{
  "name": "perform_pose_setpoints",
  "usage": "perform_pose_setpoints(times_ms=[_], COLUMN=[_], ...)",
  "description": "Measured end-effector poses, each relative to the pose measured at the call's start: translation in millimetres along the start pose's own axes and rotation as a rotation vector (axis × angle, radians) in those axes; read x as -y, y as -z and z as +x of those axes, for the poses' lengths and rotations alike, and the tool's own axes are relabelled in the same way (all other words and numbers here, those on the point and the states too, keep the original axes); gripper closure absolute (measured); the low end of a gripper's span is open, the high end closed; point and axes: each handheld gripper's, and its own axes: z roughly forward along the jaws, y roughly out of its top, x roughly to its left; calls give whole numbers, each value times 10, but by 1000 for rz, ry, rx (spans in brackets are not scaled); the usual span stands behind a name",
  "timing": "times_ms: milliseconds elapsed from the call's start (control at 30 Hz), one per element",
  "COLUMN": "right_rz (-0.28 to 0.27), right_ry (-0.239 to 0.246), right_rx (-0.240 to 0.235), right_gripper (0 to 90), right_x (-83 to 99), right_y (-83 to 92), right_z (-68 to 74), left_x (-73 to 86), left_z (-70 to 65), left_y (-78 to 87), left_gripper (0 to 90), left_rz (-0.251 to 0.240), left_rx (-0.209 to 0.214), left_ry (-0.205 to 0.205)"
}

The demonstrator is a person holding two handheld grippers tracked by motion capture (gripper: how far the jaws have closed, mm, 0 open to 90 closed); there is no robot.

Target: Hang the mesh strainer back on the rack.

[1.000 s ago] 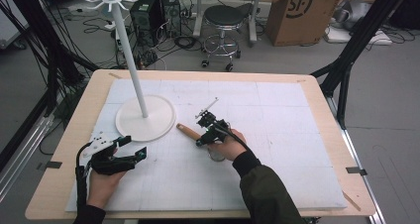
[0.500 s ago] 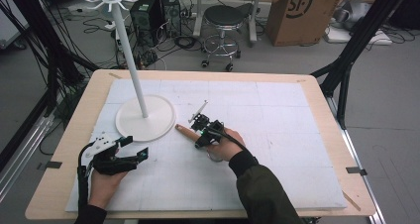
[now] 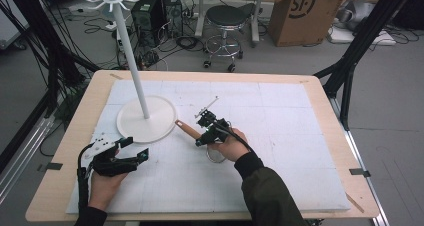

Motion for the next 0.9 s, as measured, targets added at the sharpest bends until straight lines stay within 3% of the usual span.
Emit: perform_pose_setpoints(times_ms=[233,333,400,567,733,900], right_rz=[-88,-120,-155,-208,-293,-340], right_ry=[-33,-48,-47,-67,-57,-78], right_rx=[-79,-86,-133,-183,-207,-234], right_gripper=[706,706,706,706,706,706], right_x=[-8,-10,-20,-58,-90,-131], right_y=[151,187,217,291,339,384], right_z=[-34,-42,-39,-24,-3,-7], left_x=[0,-1,0,-1,-2,-3], left_z=[-1,0,-1,-2,0,-1], left_y=[-1,0,0,1,3,8], left_gripper=[202,203,203,203,203,202], left_rz=[0,1,-1,-1,-3,-4], left_rx=[0,2,1,0,2,1], left_ry=[1,-1,2,0,2,0])
